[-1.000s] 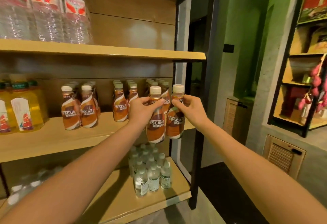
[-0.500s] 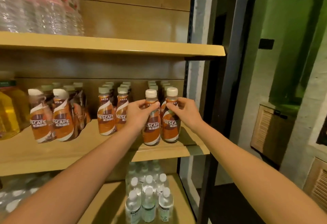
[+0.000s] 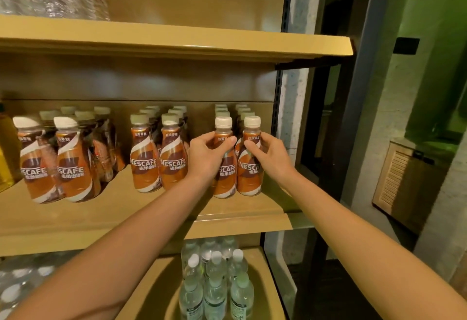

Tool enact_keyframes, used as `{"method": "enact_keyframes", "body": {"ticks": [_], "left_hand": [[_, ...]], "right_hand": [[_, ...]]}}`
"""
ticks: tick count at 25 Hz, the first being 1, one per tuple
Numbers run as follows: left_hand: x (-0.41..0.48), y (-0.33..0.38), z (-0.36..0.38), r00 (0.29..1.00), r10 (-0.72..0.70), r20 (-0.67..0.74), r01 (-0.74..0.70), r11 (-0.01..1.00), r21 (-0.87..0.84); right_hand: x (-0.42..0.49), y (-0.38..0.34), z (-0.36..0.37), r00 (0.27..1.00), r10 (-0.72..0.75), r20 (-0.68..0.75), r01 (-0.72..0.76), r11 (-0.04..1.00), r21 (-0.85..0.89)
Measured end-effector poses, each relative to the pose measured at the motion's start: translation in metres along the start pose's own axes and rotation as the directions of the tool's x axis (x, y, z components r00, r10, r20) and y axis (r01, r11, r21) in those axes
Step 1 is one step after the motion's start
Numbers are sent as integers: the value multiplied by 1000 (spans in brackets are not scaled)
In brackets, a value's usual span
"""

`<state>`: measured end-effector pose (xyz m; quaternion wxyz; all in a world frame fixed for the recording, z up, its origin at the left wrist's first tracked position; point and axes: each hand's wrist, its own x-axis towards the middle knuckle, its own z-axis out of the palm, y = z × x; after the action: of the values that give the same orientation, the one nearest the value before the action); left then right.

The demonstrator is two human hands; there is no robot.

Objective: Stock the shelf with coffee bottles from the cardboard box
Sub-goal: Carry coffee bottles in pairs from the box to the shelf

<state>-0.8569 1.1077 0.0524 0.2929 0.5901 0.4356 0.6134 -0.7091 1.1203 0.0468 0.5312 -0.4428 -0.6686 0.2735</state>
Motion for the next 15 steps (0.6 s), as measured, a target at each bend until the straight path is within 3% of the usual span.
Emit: {"method": "enact_keyframes", "body": {"ticks": [4,8,11,15], "left_hand": [[-9,-15,-14,993,-86,82,67,977,204],[-34,-43,-23,950,-211,230,55,838,542],[-30,-60,-17,948,-230,221,36,765,643],[-15,-78,-10,943,-269,197,68,734,676]], "right_hand": [[-23,10,-3,997,33,-63,-34,999,-20],[-48,35,2,983,174,51,-141,907,-396],[-40,47,11,982,188,9,-154,829,-538],[-28,58,12,977,212,31,-161,822,-547]]}}
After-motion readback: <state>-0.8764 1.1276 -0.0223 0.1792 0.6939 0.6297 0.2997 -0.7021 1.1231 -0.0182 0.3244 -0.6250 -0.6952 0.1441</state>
